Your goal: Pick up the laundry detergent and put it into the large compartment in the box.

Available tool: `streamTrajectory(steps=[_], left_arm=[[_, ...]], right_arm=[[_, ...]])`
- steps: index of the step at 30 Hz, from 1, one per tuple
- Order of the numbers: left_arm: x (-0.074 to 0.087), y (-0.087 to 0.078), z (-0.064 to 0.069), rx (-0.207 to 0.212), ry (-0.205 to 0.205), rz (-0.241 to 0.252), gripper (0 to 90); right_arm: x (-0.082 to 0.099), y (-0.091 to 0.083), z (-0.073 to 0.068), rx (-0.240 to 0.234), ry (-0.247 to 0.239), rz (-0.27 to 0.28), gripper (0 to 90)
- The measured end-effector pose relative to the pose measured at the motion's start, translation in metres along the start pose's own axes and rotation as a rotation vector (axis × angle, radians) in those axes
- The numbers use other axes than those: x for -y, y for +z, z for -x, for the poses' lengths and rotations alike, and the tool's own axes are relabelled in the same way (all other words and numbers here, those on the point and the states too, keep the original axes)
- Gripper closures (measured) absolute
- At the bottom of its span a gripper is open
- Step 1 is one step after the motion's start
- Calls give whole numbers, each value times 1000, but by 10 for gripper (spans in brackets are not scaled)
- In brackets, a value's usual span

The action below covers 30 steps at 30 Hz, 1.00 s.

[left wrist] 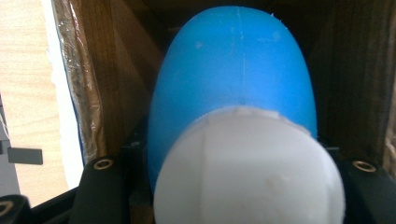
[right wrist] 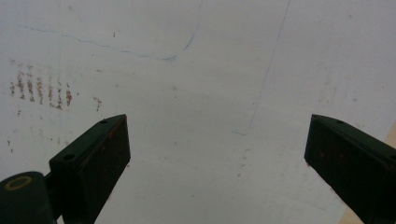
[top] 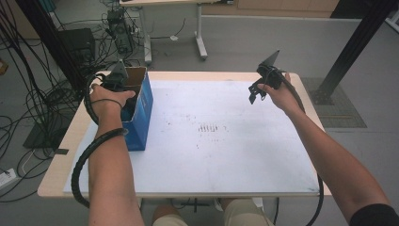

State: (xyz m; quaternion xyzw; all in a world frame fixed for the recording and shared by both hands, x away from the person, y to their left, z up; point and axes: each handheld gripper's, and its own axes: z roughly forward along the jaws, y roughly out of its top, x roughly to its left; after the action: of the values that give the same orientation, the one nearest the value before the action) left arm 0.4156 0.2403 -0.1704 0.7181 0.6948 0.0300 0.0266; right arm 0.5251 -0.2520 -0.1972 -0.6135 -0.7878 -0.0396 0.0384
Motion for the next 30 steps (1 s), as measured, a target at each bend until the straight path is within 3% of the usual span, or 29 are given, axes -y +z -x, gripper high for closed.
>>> streamTrajectory(steps=[30], left_arm=[[1,1,-1,-1,4,5,379]], right_arm=[[-1,1,-1,3,-2,-6,71]])
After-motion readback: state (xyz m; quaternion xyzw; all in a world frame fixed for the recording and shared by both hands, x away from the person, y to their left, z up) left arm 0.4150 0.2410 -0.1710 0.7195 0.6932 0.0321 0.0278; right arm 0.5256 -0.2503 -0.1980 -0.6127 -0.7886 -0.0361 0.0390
